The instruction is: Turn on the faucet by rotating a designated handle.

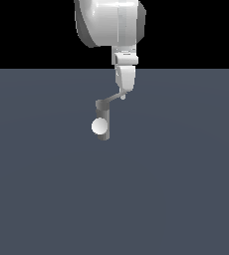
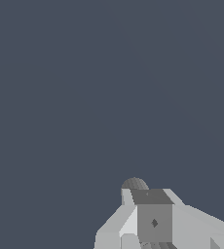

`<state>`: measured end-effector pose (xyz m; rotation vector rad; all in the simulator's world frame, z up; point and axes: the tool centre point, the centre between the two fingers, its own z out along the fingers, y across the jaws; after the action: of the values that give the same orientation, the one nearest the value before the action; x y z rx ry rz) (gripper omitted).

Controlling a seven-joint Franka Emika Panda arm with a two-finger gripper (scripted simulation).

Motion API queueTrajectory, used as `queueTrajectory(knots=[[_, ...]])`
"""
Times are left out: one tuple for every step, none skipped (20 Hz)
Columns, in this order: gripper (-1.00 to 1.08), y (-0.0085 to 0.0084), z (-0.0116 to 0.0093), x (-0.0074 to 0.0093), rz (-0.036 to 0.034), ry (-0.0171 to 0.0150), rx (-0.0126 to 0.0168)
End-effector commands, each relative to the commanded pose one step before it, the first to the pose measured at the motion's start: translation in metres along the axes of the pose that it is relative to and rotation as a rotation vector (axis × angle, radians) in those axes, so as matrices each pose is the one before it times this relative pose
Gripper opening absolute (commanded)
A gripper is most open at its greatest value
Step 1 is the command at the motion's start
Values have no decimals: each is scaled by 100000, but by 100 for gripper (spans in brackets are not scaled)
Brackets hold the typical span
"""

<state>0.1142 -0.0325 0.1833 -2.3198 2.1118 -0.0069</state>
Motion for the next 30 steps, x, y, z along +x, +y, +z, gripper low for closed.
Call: queueTrajectory(knots=[[-100, 907, 163, 147, 169, -46, -703], [-100, 270, -20, 46, 36, 1, 32], [-100, 263, 2, 22, 0, 0, 0], [-100, 265, 2, 22, 0, 0, 0], [-100, 267, 2, 23, 0, 0, 0], [-100, 269, 2, 23, 0, 0, 0], [-100, 271, 2, 23, 0, 0, 0], [-100, 272, 2, 23, 0, 0, 0], [-100, 274, 2, 23, 0, 0, 0], [-100, 276, 2, 24, 0, 0, 0], [-100, 278, 1, 24, 0, 0, 0], [-100, 289, -18, 46, 38, 9, 30], [-100, 282, 1, 25, 0, 0, 0], [-100, 284, 1, 25, 0, 0, 0], [-100, 286, 1, 25, 0, 0, 0], [-100, 0, 0, 0, 0, 0, 0], [-100, -1294, -1403, -964, -1460, -162, 3233], [-100, 279, 50, -147, 57, 6, -126], [-100, 280, 50, -148, 57, 6, -126], [-100, 282, 50, -149, 57, 6, -126], [-100, 282, 59, -146, 63, 7, -141], [-100, 286, 49, -151, 57, 6, -126], [-100, 288, 49, -153, 57, 6, -126], [-100, 287, 58, -150, 64, 7, -141], [-100, 291, 49, -155, 57, 6, -126], [-100, 291, 58, -152, 64, 7, -140], [-100, 293, 53, -155, 61, 7, -133], [-100, 295, 53, -156, 61, 7, -133], [-100, 296, 57, -155, 64, 7, -140], [-100, 298, 52, -158, 61, 7, -133]])
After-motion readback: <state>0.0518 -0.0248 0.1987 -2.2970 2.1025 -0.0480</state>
